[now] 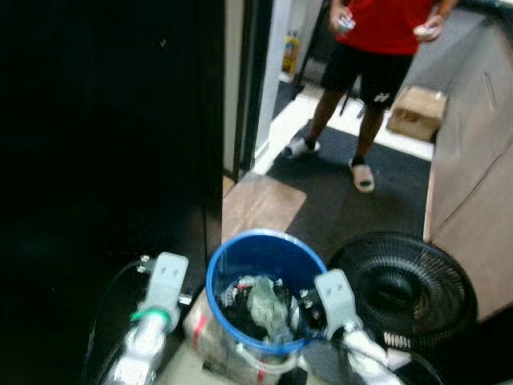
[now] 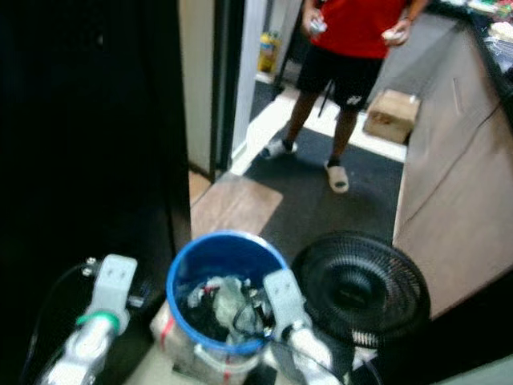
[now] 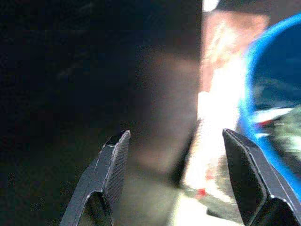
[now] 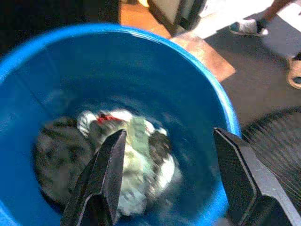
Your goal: Clothes washing
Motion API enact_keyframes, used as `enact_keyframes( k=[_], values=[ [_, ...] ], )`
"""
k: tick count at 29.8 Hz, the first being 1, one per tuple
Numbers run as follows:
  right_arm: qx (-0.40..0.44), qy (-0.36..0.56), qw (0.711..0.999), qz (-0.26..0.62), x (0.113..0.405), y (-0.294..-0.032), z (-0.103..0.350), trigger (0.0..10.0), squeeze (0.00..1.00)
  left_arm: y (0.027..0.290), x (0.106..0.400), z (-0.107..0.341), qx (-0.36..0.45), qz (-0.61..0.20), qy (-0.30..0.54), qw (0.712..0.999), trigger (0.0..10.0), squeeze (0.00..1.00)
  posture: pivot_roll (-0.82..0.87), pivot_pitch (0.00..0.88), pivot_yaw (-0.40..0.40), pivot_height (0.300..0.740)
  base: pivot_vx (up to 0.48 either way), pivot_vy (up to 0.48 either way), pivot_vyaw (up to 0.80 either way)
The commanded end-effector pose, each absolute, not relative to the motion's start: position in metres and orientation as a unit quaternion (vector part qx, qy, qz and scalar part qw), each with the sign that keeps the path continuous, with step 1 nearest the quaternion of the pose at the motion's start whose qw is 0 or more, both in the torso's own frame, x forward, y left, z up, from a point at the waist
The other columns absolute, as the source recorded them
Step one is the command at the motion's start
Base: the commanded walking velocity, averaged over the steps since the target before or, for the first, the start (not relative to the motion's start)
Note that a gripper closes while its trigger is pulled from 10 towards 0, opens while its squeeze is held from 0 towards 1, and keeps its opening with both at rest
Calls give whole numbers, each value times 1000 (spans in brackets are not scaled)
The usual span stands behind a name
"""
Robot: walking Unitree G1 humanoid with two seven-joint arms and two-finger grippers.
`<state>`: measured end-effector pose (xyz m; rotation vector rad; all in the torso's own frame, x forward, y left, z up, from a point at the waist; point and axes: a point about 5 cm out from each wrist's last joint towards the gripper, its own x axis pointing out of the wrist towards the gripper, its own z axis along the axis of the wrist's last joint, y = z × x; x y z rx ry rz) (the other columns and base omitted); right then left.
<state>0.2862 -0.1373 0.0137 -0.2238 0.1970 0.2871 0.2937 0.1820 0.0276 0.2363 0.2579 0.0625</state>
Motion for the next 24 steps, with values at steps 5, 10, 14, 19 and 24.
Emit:
enact_keyframes(
  k=[5,10,14,19,24],
  values=[
    [-113,121,978,128,278,-148,4,10000,0,175,291,22,108,24,141,984,10000,0,78,27,-1,740,0,0,0],
    [-113,121,978,128,278,-148,4,10000,0,175,291,22,108,23,141,984,10000,0,78,27,-1,740,0,0,0],
    [-113,121,978,128,278,-148,4,10000,0,175,291,22,108,23,141,984,10000,0,78,27,-1,740,0,0,0],
    [-114,121,978,128,278,-148,4,10000,0,175,291,21,109,21,143,983,10000,0,79,27,2,740,0,0,0],
    [-114,121,978,129,278,-148,4,10000,0,175,291,21,109,20,145,983,10000,0,79,27,2,740,0,0,0]
  ],
)
